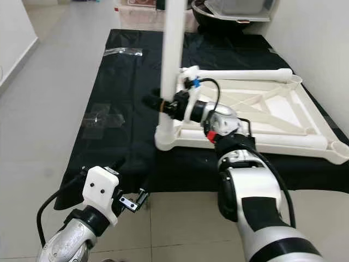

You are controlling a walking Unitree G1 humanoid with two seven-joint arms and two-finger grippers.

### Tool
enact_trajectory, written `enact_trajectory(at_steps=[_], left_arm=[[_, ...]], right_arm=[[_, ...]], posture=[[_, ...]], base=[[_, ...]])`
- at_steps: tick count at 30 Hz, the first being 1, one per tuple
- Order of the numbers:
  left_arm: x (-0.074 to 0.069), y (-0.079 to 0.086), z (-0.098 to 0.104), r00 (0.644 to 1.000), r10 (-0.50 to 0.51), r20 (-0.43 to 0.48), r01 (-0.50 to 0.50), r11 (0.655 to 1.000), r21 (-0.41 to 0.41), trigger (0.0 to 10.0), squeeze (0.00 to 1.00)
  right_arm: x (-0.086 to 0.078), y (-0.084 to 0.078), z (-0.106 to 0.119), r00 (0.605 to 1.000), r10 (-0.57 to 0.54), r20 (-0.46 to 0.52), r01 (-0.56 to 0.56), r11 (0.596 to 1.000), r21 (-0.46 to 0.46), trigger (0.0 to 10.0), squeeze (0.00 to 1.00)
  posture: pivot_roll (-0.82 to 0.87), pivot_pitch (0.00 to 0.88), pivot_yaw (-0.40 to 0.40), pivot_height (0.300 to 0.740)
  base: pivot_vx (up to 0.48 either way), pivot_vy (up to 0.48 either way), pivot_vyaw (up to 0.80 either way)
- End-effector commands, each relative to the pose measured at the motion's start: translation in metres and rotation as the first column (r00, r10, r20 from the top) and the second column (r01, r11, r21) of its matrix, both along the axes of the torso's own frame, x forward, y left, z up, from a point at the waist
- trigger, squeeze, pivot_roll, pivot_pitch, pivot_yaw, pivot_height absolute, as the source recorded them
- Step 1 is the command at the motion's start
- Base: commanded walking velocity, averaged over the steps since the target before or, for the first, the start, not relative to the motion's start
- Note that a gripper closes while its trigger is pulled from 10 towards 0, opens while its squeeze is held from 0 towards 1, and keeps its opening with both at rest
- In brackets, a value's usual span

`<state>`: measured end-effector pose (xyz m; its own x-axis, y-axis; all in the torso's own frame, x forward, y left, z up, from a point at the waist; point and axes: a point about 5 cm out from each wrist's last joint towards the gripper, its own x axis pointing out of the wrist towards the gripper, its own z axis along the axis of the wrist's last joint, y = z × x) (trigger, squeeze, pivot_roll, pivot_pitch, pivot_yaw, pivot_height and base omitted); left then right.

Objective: Building children table

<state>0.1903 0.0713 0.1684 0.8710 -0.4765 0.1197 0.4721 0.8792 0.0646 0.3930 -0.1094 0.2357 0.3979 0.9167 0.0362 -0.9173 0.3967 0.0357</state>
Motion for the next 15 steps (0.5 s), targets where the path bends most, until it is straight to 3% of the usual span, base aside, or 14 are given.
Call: enact_trajectory(at_steps=[1,4,8,9,10,11,12,13,15], left_arm=[[-0.001,-0.002,-0.002,1.0,-0.006,-0.013,0.006,1.0,-0.006,10.0,0.0],[0.001,-0.002,-0.002,1.0,-0.005,-0.011,0.005,1.0,-0.005,10.0,0.0],[0.001,-0.002,-0.002,1.0,-0.004,-0.011,0.004,1.0,-0.005,10.0,0.0],[0.001,-0.002,-0.002,1.0,-0.006,-0.011,0.006,1.0,-0.005,10.0,0.0],[0.002,-0.002,-0.002,1.0,-0.006,-0.009,0.006,1.0,-0.003,10.0,0.0],[0.002,-0.002,-0.002,1.0,-0.006,-0.009,0.006,1.0,-0.003,10.0,0.0],[0.002,-0.002,-0.002,1.0,-0.006,-0.008,0.006,1.0,-0.001,10.0,0.0],[0.002,-0.002,-0.002,1.0,-0.006,-0.008,0.006,1.0,-0.001,10.0,0.0],[0.003,-0.002,-0.002,1.0,-0.008,-0.007,0.008,1.0,0.001,10.0,0.0]], right_arm=[[0.002,0.014,-0.007,0.998,-0.055,0.008,0.056,0.998,-0.013,0.0,0.0],[0.007,0.014,-0.005,0.978,-0.205,0.035,0.205,0.979,0.018,0.0,0.0],[0.008,0.013,-0.004,0.974,-0.224,0.041,0.223,0.975,0.027,0.0,0.0],[0.011,0.01,-0.003,0.955,-0.293,0.044,0.291,0.956,0.049,0.0,0.0],[0.013,0.007,-0.004,0.91,-0.409,0.06,0.406,0.912,0.063,0.0,0.0],[0.013,0.007,-0.004,0.91,-0.409,0.06,0.406,0.912,0.063,0.0,0.0],[0.015,0.004,-0.004,0.871,-0.487,0.069,0.483,0.873,0.073,0.0,0.0],[0.015,0.004,-0.004,0.871,-0.487,0.069,0.483,0.873,0.073,0.0,0.0],[0.019,-0.006,-0.009,0.685,-0.725,0.064,0.723,0.688,0.064,0.0,0.0]], posture=[[0.12,0.113,-0.067,0.74],[0.11,0.115,-0.063,0.74],[0.11,0.114,-0.061,0.74],[0.11,0.113,-0.06,0.74],[0.11,0.112,-0.059,0.74],[0.11,0.112,-0.059,0.74],[0.11,0.112,-0.059,0.74],[0.11,0.112,-0.059,0.74],[0.1,0.114,-0.055,0.74]], base=[[0.0,0.0,0.0],[0.0,0.0,0.0],[0.0,0.0,0.0],[0.0,0.0,0.0],[0.0,0.0,0.0],[0.0,0.0,0.0],[0.0,0.0,0.0],[0.0,0.0,0.0],[0.0,0.0,0.0]])
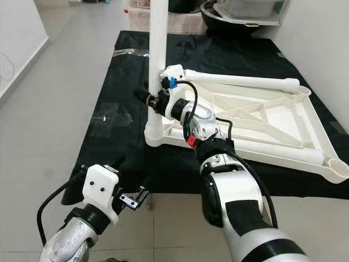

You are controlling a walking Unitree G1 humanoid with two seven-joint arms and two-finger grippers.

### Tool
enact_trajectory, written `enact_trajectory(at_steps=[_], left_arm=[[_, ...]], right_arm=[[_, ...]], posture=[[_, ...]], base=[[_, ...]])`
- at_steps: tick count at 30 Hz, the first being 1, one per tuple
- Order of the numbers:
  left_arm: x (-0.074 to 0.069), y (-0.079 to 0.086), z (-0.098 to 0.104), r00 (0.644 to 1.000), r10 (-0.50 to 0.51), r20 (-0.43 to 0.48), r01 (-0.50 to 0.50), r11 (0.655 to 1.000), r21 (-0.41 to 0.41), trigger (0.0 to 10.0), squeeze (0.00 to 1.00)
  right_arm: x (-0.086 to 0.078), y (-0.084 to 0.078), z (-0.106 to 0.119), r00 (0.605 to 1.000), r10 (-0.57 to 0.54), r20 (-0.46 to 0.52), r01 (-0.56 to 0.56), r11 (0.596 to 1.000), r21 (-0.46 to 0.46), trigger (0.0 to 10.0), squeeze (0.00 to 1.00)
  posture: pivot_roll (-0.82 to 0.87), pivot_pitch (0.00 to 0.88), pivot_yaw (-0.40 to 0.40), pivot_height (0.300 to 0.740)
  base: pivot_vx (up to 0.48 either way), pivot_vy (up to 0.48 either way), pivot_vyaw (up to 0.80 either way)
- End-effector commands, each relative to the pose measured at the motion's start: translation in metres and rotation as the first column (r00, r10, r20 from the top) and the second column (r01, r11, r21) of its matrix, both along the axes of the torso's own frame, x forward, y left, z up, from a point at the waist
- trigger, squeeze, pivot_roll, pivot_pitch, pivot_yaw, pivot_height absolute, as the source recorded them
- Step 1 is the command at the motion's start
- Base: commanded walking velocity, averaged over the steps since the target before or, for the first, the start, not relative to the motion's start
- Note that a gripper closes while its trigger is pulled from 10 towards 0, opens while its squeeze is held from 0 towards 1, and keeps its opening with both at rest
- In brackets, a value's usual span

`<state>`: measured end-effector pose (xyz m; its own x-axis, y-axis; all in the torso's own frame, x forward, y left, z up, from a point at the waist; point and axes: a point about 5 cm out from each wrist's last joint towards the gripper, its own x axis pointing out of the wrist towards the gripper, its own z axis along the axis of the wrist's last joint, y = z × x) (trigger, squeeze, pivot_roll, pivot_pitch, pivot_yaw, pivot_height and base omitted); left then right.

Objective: Building children table

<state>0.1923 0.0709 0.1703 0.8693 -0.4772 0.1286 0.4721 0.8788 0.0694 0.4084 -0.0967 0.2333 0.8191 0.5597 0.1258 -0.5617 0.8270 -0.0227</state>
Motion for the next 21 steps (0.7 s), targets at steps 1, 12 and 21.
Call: enact_trajectory(at_steps=[1,12,21], left_arm=[[0.001,-0.001,-0.004,1.0,-0.007,-0.017,0.007,1.0,0.001,10.0,0.0],[0.001,-0.001,-0.004,1.0,-0.003,-0.016,0.003,1.0,0.0,10.0,0.0],[-0.001,0.0,-0.007,1.0,0.004,-0.03,-0.004,1.0,0.0,10.0,0.0]], right_arm=[[0.003,-0.019,-0.007,0.97,-0.242,-0.019,0.242,0.97,0.017,0.0,0.0],[-0.023,-0.024,-0.015,0.651,-0.753,-0.093,0.757,0.637,0.142,0.0,0.0],[-0.026,-0.002,0.002,0.775,-0.631,0.045,0.609,0.763,0.216,10.0,1.0]], posture=[[0.1,0.114,-0.055,0.74],[0.11,0.117,-0.059,0.74],[0.1,0.109,-0.057,0.74]], base=[[0.0,0.0,0.0],[0.0,0.0,0.0],[0.0,0.0,0.0]])
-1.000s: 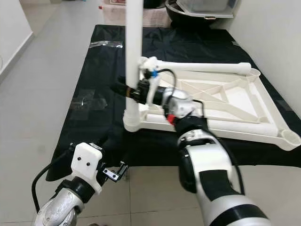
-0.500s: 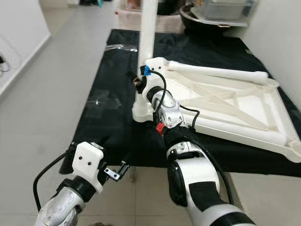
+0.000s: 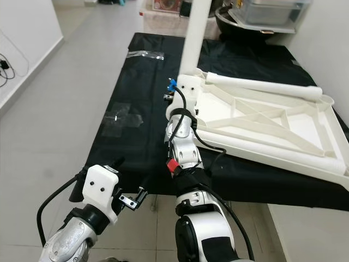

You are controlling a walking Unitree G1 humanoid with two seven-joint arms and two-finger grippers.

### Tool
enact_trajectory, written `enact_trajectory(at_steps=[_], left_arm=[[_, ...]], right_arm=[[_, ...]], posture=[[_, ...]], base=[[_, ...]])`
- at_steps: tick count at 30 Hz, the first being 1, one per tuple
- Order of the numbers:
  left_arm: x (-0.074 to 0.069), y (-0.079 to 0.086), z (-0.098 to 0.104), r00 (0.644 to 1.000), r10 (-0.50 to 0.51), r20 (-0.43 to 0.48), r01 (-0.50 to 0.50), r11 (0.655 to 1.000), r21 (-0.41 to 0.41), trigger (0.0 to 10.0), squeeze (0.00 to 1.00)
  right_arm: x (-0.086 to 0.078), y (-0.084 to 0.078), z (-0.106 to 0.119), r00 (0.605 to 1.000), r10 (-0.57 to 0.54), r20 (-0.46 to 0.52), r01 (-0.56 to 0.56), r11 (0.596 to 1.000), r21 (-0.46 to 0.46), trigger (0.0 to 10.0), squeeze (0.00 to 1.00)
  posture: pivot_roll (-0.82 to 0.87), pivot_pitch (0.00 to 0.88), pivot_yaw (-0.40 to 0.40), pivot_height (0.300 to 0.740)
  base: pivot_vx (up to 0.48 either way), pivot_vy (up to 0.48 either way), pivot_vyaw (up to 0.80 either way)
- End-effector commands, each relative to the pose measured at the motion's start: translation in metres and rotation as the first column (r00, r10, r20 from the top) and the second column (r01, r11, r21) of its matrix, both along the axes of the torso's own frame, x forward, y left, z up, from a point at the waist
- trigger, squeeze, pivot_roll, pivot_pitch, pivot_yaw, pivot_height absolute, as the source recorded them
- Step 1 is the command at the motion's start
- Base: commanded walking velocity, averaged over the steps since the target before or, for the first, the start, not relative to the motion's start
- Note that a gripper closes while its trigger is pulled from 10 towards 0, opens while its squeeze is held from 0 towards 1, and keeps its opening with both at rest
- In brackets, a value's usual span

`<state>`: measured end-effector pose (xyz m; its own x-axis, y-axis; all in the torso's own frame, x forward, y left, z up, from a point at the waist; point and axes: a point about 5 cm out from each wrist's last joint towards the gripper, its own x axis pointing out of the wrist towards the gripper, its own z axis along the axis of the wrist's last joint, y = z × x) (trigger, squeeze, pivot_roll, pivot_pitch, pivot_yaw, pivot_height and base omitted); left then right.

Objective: Building children table

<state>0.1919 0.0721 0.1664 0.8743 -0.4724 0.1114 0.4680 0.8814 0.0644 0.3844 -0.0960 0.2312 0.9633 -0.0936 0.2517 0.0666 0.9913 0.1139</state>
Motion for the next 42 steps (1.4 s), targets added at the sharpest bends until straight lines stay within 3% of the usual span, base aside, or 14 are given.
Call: enact_trajectory(at_steps=[1,8,11,13,14,17,21,27,28,29,30,35,40,42], left_arm=[[-0.001,-0.001,-0.004,1.0,-0.001,-0.016,0.001,1.0,-0.001,10.0,0.0],[0.0,-0.002,-0.004,1.0,0.005,-0.017,-0.005,1.0,-0.002,10.0,0.0],[0.0,-0.002,-0.004,1.0,0.006,-0.015,-0.006,1.0,-0.003,10.0,0.0],[0.0,-0.002,-0.003,1.0,0.005,-0.009,-0.005,1.0,-0.006,10.0,0.0],[0.0,-0.002,-0.003,1.0,0.005,-0.009,-0.005,1.0,-0.006,10.0,0.0],[0.0,-0.003,0.0,1.0,0.006,0.007,-0.006,1.0,-0.01,10.0,0.0],[0.001,-0.002,0.004,0.999,0.021,0.029,-0.021,1.0,-0.012,10.0,0.0],[-0.001,0.001,0.003,0.999,0.029,0.03,-0.029,1.0,-0.004,10.0,0.0],[-0.001,0.001,0.003,0.999,0.03,0.03,-0.03,1.0,-0.003,10.0,0.0],[-0.002,0.001,0.003,0.999,0.029,0.03,-0.029,1.0,-0.002,10.0,0.0],[-0.002,0.001,0.003,0.999,0.031,0.03,-0.031,1.0,-0.002,10.0,0.0],[-0.002,0.001,0.003,0.999,0.035,0.029,-0.035,0.999,-0.002,10.0,0.0],[-0.001,0.001,0.001,0.999,0.037,0.025,-0.037,0.999,0.001,10.0,0.0],[-0.001,0.002,0.001,0.999,0.038,0.026,-0.038,0.999,0.001,10.0,0.0]], right_arm=[[0.003,-0.01,0.002,1.0,0.004,0.008,-0.004,1.0,-0.001,10.0,0.1],[0.011,-0.016,0.005,0.969,0.247,0.009,-0.246,0.967,-0.068,10.0,0.0],[0.013,-0.015,0.005,0.905,0.425,-0.019,-0.424,0.9,-0.103,10.0,0.0],[0.015,-0.022,0.008,0.752,0.652,-0.095,-0.659,0.743,-0.117,10.0,0.0],[0.015,-0.022,0.008,0.752,0.652,-0.095,-0.659,0.743,-0.117,10.0,0.0],[0.011,-0.021,0.005,0.55,0.817,-0.174,-0.835,0.54,-0.102,10.0,0.0],[0.007,-0.013,-0.004,0.428,0.863,-0.269,-0.904,0.414,-0.109,10.0,0.0],[0.007,0.002,-0.009,0.36,0.886,-0.292,-0.933,0.349,-0.091,10.0,0.0],[0.007,0.004,-0.008,0.357,0.89,-0.282,-0.934,0.347,-0.086,10.0,0.0],[0.007,0.005,-0.008,0.359,0.892,-0.276,-0.933,0.352,-0.077,0.7,0.0],[0.007,0.006,-0.007,0.354,0.896,-0.268,-0.935,0.346,-0.081,0.7,0.0],[0.015,0.003,-0.008,0.517,0.818,-0.251,-0.855,0.51,-0.099,0.0,0.0],[0.028,-0.027,-0.015,0.846,0.492,-0.206,-0.512,0.857,-0.054,0.0,0.0],[0.029,-0.033,-0.017,0.887,0.415,-0.204,-0.431,0.902,-0.039,0.0,0.0]], posture=[[0.1,0.103,-0.059,0.74],[0.1,0.093,-0.061,0.74],[0.1,0.091,-0.062,0.74],[0.1,0.085,-0.063,0.74],[0.1,0.085,-0.063,0.74],[0.1,0.081,-0.066,0.74],[0.12,0.079,-0.073,0.74],[0.13,0.077,-0.079,0.74],[0.13,0.077,-0.079,0.74],[0.13,0.079,-0.079,0.74],[0.13,0.081,-0.081,0.74],[0.13,0.084,-0.082,0.74],[0.12,0.093,-0.075,0.74],[0.11,0.094,-0.072,0.74]], base=[[0.0,0.0,0.0],[0.0,0.0,0.0],[0.0,0.0,0.0],[0.0,0.0,0.0],[0.0,0.0,0.0],[0.0,0.0,0.0],[0.0,0.0,0.0],[0.0,0.0,0.0],[0.0,0.0,0.0],[0.0,0.0,0.0],[0.0,0.0,0.0],[0.0,0.0,0.0],[0.0,0.0,0.0],[0.0,0.0,0.0]])
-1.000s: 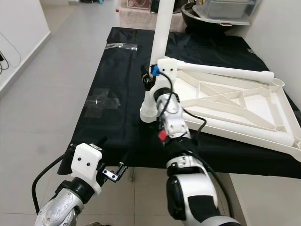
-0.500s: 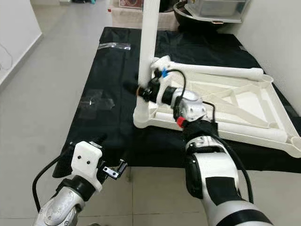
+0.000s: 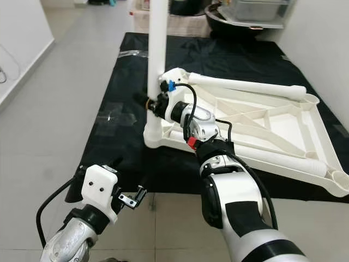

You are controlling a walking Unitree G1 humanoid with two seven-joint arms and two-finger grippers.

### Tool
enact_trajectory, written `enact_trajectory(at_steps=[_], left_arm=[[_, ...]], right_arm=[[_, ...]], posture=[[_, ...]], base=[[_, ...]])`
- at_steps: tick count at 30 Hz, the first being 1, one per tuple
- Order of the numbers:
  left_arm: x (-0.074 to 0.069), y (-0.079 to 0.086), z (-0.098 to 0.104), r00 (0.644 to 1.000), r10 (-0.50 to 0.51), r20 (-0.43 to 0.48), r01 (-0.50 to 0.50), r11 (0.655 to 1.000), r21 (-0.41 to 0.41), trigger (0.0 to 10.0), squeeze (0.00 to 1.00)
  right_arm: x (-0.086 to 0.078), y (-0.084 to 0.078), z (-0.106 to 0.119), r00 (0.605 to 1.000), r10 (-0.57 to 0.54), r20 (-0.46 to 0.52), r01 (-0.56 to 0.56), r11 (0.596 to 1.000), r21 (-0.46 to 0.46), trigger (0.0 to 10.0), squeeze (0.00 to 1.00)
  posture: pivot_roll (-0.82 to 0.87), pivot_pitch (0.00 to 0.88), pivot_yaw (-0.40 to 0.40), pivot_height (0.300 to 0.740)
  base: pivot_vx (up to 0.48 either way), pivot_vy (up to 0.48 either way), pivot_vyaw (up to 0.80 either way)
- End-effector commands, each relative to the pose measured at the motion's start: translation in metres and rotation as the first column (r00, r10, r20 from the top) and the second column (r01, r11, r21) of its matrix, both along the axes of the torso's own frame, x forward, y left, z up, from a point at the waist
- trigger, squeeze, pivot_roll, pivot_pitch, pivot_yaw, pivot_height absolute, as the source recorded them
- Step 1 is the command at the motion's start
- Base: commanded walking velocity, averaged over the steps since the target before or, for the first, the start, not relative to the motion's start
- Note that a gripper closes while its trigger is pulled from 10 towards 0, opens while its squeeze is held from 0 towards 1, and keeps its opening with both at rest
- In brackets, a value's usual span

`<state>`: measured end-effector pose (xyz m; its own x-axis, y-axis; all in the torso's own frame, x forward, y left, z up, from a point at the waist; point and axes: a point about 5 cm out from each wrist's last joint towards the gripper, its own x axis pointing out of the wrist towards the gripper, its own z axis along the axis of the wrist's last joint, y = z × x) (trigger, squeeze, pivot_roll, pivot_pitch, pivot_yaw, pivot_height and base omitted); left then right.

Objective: Building children table

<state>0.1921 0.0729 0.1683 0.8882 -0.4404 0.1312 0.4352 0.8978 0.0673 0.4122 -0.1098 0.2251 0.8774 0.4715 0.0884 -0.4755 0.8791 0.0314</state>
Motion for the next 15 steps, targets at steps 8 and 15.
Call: enact_trajectory(at_steps=[8,15], left_arm=[[0.001,0.001,0.0,1.0,0.015,0.009,-0.015,1.0,0.002,10.0,0.0],[0.0,0.002,0.001,1.0,0.025,0.005,-0.025,1.0,-0.014,10.0,0.0]], right_arm=[[-0.02,-0.031,-0.037,0.751,-0.646,-0.135,0.657,0.752,0.049,0.0,0.0],[-0.031,0.004,-0.03,0.739,-0.664,-0.117,0.674,0.728,0.126,10.0,0.0]], posture=[[0.1,0.103,-0.07,0.74],[0.11,0.107,-0.075,0.74]], base=[[0.0,0.0,0.0],[0.0,0.0,0.0]])
